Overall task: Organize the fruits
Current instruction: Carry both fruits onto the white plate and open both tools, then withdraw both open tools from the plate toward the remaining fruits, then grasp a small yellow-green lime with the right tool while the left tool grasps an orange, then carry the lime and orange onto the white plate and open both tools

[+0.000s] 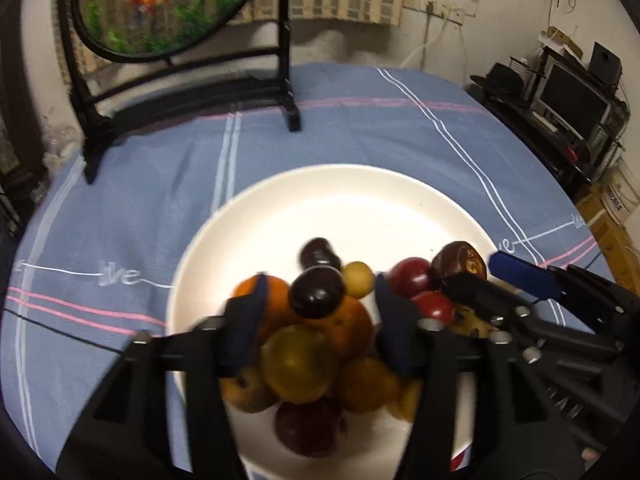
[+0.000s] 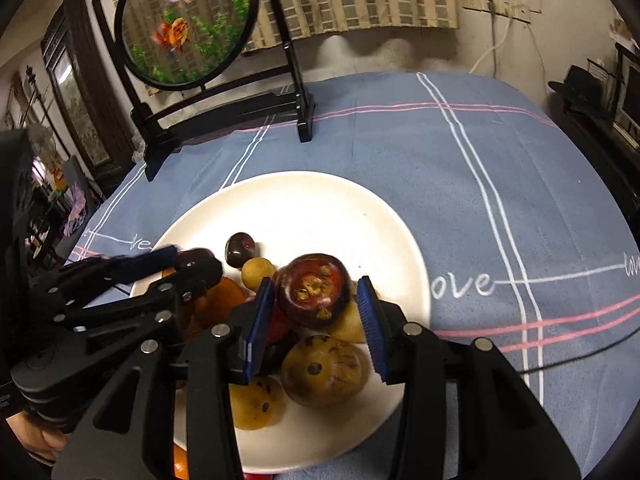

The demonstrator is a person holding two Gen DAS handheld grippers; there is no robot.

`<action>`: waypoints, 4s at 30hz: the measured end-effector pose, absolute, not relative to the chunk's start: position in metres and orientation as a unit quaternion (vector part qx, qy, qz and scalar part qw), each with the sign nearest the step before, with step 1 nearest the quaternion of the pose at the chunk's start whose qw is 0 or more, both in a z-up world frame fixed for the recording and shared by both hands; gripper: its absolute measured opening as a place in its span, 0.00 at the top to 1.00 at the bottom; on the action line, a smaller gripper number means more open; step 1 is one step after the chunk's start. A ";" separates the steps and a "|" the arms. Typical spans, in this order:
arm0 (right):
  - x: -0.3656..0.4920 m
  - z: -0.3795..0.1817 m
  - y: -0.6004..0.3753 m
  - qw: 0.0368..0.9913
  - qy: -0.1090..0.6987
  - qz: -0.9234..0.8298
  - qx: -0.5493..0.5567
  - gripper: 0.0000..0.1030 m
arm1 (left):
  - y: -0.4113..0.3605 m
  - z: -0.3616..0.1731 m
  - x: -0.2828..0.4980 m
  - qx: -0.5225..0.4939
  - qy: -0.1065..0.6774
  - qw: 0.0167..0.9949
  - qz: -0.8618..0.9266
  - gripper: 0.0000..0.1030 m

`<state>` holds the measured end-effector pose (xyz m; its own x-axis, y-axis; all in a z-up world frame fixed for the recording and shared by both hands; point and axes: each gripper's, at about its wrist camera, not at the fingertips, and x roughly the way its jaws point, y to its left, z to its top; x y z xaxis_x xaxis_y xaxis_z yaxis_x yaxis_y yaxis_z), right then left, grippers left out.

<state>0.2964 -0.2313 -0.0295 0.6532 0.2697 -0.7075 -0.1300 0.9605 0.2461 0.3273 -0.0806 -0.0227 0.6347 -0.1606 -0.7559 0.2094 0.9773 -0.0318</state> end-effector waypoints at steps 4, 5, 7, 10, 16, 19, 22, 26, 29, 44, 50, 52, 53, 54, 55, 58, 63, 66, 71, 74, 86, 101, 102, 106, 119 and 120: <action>0.277 -0.025 -0.238 0.907 0.392 0.111 0.105 0.57 | -0.073 -0.009 0.307 0.031 0.393 0.913 -0.101 0.23; 0.271 -0.025 -0.240 0.907 0.389 0.112 0.111 0.57 | -0.070 -0.006 0.300 0.032 0.388 0.916 -0.101 0.21; 0.259 -0.024 -0.243 0.907 0.388 0.113 0.119 0.57 | -0.065 -0.001 0.283 0.040 0.376 0.921 -0.098 0.14; 0.237 -0.022 -0.241 0.910 0.380 0.117 0.117 0.57 | -0.055 0.000 0.254 0.059 0.353 0.929 -0.090 0.12; 0.195 -0.028 -0.217 0.909 0.383 0.145 0.078 0.57 | -0.044 -0.014 0.209 0.091 0.345 0.931 -0.083 0.11; 0.181 -0.033 -0.211 0.908 0.386 0.146 0.076 0.57 | -0.036 -0.024 0.199 0.094 0.356 0.926 -0.083 0.11; 0.174 -0.037 -0.213 0.905 0.389 0.146 0.092 0.57 | -0.027 -0.031 0.191 0.083 0.363 0.925 -0.079 0.11; 0.171 -0.040 -0.210 0.897 0.402 0.153 0.098 0.57 | -0.019 -0.040 0.189 0.079 0.382 0.918 -0.078 0.11; 0.166 -0.038 -0.206 0.903 0.397 0.145 0.077 0.57 | -0.013 -0.041 0.187 0.082 0.381 0.918 -0.071 0.11; 0.162 -0.069 -0.182 0.886 0.443 0.137 -0.014 0.57 | -0.010 -0.052 0.187 0.059 0.400 0.911 -0.078 0.11; 0.168 -0.076 -0.168 0.881 0.453 0.129 -0.041 0.60 | -0.005 -0.056 0.186 0.042 0.403 0.911 -0.078 0.11; 0.172 -0.077 -0.163 0.881 0.454 0.129 -0.042 0.64 | -0.004 -0.060 0.188 0.038 0.408 0.909 -0.076 0.11; 0.174 -0.077 -0.161 0.880 0.453 0.133 -0.042 0.69 | -0.004 -0.061 0.188 0.037 0.411 0.908 -0.077 0.11; 0.175 -0.076 -0.161 0.880 0.453 0.135 -0.040 0.70 | -0.004 -0.062 0.189 0.036 0.415 0.906 -0.080 0.11; 0.175 -0.076 -0.163 0.880 0.454 0.139 -0.031 0.74 | -0.004 -0.063 0.189 0.037 0.416 0.905 -0.080 0.11; 0.176 -0.076 -0.175 0.876 0.457 0.156 0.014 0.75 | -0.006 -0.064 0.190 0.043 0.418 0.904 -0.081 0.11; 0.170 -0.072 -0.190 0.881 0.446 0.152 0.040 0.75 | -0.010 -0.070 0.193 0.050 0.429 0.898 -0.084 0.11; 0.165 -0.070 -0.192 0.884 0.441 0.152 0.040 0.75 | -0.014 -0.073 0.196 0.054 0.437 0.893 -0.090 0.11; 0.164 -0.070 -0.196 0.884 0.438 0.154 0.049 0.75 | -0.021 -0.085 0.211 0.051 0.462 0.880 -0.096 0.14; 0.165 -0.070 -0.194 0.885 0.436 0.157 0.046 0.75 | -0.031 -0.085 0.216 0.066 0.453 0.883 -0.106 0.31; 0.161 -0.067 -0.195 0.888 0.431 0.152 0.041 0.75 | -0.038 -0.071 0.201 0.065 0.450 0.880 -0.136 0.65; 0.157 -0.024 -0.199 0.908 0.388 0.157 0.037 0.75 | -0.044 -0.009 0.187 0.052 0.395 0.902 -0.167 0.65; 0.160 -0.018 -0.198 0.909 0.384 0.157 0.034 0.75 | -0.046 -0.006 0.189 0.053 0.391 0.904 -0.167 0.65; 0.173 -0.002 -0.193 0.915 0.370 0.158 0.021 0.75 | -0.048 0.003 0.203 0.042 0.389 0.904 -0.173 0.65; 0.250 -0.010 -0.181 0.910 0.388 0.143 0.020 0.75 | -0.045 0.005 0.280 0.004 0.405 0.903 -0.146 0.64; 0.253 -0.012 -0.178 0.910 0.390 0.142 0.017 0.75 | -0.046 0.003 0.283 0.004 0.406 0.902 -0.144 0.64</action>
<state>0.2534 -0.1777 -0.0120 0.6556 0.2719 -0.7045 -0.2456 0.9590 0.1416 0.2831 -0.0460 0.0033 0.6283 -0.2564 -0.7345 0.2626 0.9586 -0.1100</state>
